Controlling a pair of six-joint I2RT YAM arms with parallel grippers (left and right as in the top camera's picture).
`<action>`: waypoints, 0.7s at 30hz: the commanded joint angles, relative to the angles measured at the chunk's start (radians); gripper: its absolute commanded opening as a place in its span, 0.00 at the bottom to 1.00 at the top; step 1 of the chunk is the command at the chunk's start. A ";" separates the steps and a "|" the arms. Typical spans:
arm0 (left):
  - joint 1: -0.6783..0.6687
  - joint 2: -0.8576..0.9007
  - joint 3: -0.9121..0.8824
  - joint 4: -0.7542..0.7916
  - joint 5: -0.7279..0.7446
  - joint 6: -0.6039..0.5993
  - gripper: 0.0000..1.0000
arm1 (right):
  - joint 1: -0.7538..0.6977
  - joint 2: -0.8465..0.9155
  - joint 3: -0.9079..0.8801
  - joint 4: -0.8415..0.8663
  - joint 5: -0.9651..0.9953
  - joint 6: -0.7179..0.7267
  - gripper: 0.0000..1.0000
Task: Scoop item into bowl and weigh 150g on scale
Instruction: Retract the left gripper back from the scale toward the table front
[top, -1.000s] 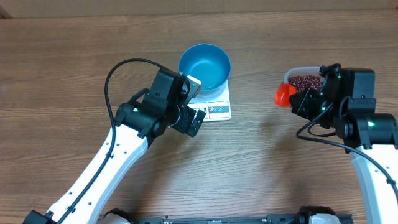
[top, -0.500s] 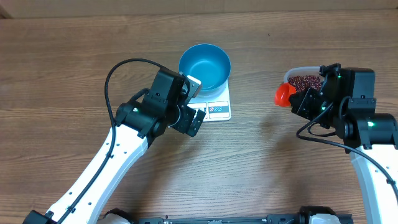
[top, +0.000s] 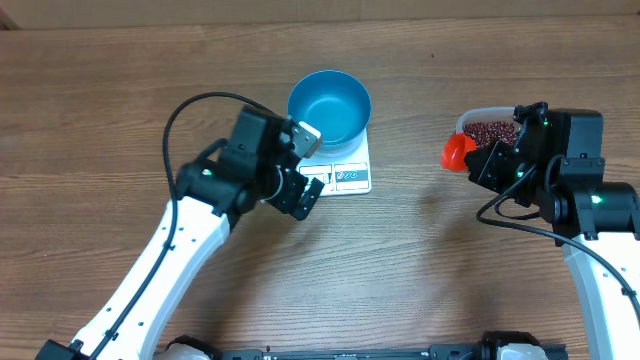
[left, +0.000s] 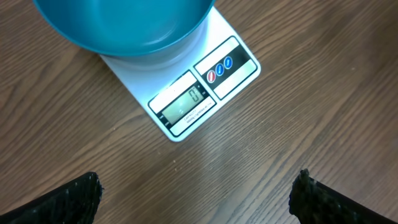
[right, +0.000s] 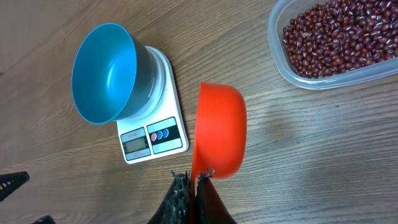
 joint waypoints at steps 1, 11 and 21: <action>0.046 -0.036 -0.010 0.002 0.148 0.102 1.00 | -0.005 0.001 0.031 0.007 0.000 -0.001 0.04; 0.077 -0.248 -0.254 0.152 0.138 0.033 1.00 | -0.005 0.001 0.031 0.007 0.000 0.000 0.04; -0.010 -0.330 -0.585 0.483 -0.061 -0.171 1.00 | -0.005 0.003 0.031 0.011 0.000 0.000 0.04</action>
